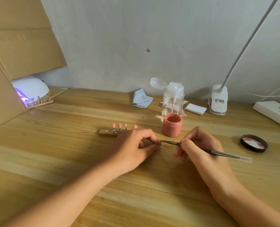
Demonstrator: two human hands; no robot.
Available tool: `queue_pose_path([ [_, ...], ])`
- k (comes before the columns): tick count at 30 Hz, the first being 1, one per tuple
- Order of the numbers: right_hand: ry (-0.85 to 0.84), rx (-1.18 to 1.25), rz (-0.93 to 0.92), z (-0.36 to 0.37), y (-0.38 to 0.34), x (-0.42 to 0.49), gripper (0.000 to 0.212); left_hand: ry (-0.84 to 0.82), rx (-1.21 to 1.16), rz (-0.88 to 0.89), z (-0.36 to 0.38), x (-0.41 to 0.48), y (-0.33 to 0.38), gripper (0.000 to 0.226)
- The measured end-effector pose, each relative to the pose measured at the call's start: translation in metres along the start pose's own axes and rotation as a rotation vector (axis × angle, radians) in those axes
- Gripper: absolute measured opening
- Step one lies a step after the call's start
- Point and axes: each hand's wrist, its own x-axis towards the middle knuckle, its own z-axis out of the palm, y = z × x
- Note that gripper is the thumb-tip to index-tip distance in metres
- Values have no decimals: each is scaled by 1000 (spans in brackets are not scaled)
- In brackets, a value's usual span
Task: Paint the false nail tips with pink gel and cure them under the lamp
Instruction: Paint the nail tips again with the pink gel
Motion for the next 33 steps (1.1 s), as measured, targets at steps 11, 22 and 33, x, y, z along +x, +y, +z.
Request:
queue_pose_path([
  [11, 2, -22, 1, 1, -5, -2, 11, -5, 3, -17, -2, 1, 3, 14],
  [22, -12, -55, -17, 1, -7, -2, 11, -14, -18, -26, -2, 1, 3, 15],
  [33, -13, 19, 13, 1, -4, 1, 7, 1, -38, -44, -3, 1, 7, 17],
])
